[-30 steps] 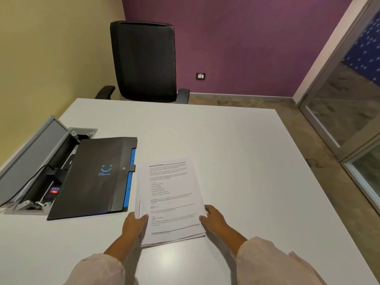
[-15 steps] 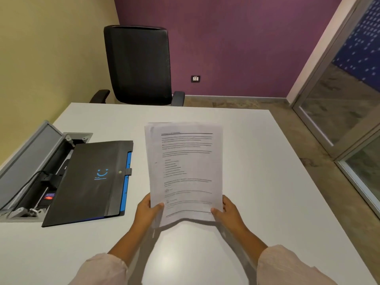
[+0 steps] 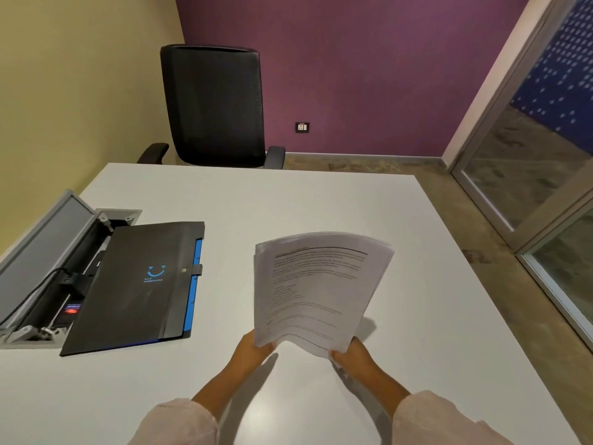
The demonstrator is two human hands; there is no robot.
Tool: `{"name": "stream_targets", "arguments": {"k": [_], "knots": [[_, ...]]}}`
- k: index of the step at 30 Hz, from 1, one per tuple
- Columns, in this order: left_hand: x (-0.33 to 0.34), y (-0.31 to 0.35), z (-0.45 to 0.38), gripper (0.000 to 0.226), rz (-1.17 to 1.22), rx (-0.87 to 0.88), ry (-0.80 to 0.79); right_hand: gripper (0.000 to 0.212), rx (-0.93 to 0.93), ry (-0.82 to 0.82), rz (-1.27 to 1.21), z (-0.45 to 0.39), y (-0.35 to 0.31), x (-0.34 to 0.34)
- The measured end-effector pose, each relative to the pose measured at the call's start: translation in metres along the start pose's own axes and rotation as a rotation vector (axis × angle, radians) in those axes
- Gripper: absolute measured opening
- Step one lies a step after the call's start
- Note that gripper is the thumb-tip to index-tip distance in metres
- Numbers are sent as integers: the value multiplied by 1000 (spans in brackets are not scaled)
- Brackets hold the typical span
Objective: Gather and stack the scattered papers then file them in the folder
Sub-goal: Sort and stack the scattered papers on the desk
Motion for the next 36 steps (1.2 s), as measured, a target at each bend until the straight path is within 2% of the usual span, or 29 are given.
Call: {"name": "stream_targets", "arguments": {"k": [2, 4, 5, 7, 8, 10, 17, 22, 29, 34, 36], "knots": [[-2, -12, -5, 21, -60, -22, 17, 16, 15, 9, 14, 2, 4, 1], [-5, -17, -7, 27, -85, -27, 50, 18, 22, 17, 18, 0, 9, 2], [-8, -17, -6, 27, -88, -30, 71, 22, 16, 18, 19, -1, 9, 1], [-12, -18, -8, 10, -71, -17, 91, 35, 14, 29, 26, -1, 9, -1], [-13, -20, -10, 8, -72, -4, 85, 38, 13, 31, 30, 1, 7, -2], [-14, -26, -15, 21, -56, -5, 53, 41, 5, 26, 43, 2, 3, -5], [-8, -34, -16, 17, -70, -65, 38, 55, 48, -111, -62, 1, 11, -9], [-8, -38, -17, 54, -148, -86, 92, 52, 101, -172, -185, -1, 14, -6], [-11, -38, -24, 24, -52, -144, 32, 42, 126, -204, -449, -2, 18, -4], [-14, -37, -24, 36, -117, -128, 26, 40, 113, -346, -527, 3, 21, 7], [-11, -37, -17, 34, -32, -110, -22, 43, 130, -407, -611, 6, 22, 15]]}}
Point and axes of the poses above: each hand's wrist, its own z-axis away from the middle knuckle, its own x-axis out of the palm, y = z × x, the point moved 9 cm from there along -z, towards the middle knuckle, and after that the axes turned 13 degrees about -y, right-handed, at the moved point
